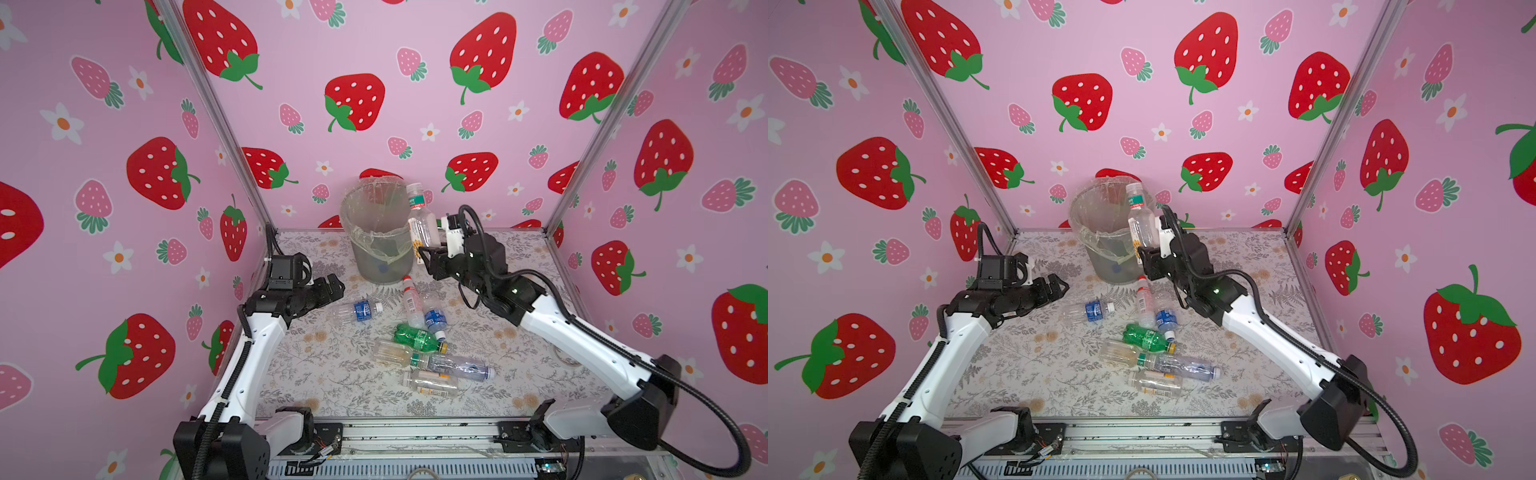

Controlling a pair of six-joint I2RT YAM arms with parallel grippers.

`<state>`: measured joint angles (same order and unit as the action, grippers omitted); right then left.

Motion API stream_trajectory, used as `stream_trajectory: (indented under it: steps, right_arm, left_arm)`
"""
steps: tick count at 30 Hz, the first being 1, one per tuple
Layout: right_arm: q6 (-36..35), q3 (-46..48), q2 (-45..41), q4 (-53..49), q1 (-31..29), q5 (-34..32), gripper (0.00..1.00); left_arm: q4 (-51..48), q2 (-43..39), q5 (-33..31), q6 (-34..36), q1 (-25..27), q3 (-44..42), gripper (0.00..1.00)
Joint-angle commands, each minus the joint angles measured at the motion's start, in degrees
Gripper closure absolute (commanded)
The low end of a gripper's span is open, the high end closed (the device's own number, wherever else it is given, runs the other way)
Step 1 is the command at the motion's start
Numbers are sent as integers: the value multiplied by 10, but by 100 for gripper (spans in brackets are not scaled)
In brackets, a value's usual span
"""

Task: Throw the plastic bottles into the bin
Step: 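Open the right gripper over the wastebasket to drop the bottle, then draw the right gripper back over the remaining bottles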

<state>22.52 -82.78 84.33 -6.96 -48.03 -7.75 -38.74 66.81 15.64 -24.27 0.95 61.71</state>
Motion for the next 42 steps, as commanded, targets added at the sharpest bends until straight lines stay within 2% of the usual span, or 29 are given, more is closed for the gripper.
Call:
stream_trajectory:
  steps: [1,3,5,7,9,11,15,19,33,42]
  right_arm:
    - [-29,-171,120,-32,-2,-27,43]
    - [-39,-312,220,-82,-1,-39,31]
    - [-43,-438,299,-141,-1,-56,9]
    - [-42,-565,372,-208,0,-58,1]
    - [-39,-617,397,-226,0,-53,1]
    - [-35,-590,380,-206,0,-48,1]
    - [-32,-446,292,-127,0,-44,1]
    - [-30,-353,225,-83,0,-54,1]
    - [-25,-270,162,-80,0,-42,1]
    - [-7,-160,95,-43,0,-42,1]
  left_arm:
    - [6,4,12,-2,-12,2,1]
    - [7,1,12,-3,-21,0,1]
    - [8,-3,15,-4,-28,-1,1]
    - [10,-9,14,-5,-33,-3,1]
    - [10,-12,14,-3,-36,-4,1]
    - [10,-14,15,-4,-38,-5,1]
    - [11,-15,18,-5,-40,-5,1]
    - [12,-13,23,-6,-42,-6,1]
    - [11,-13,25,-7,-44,-7,1]
    - [11,-11,27,-8,-44,-7,1]
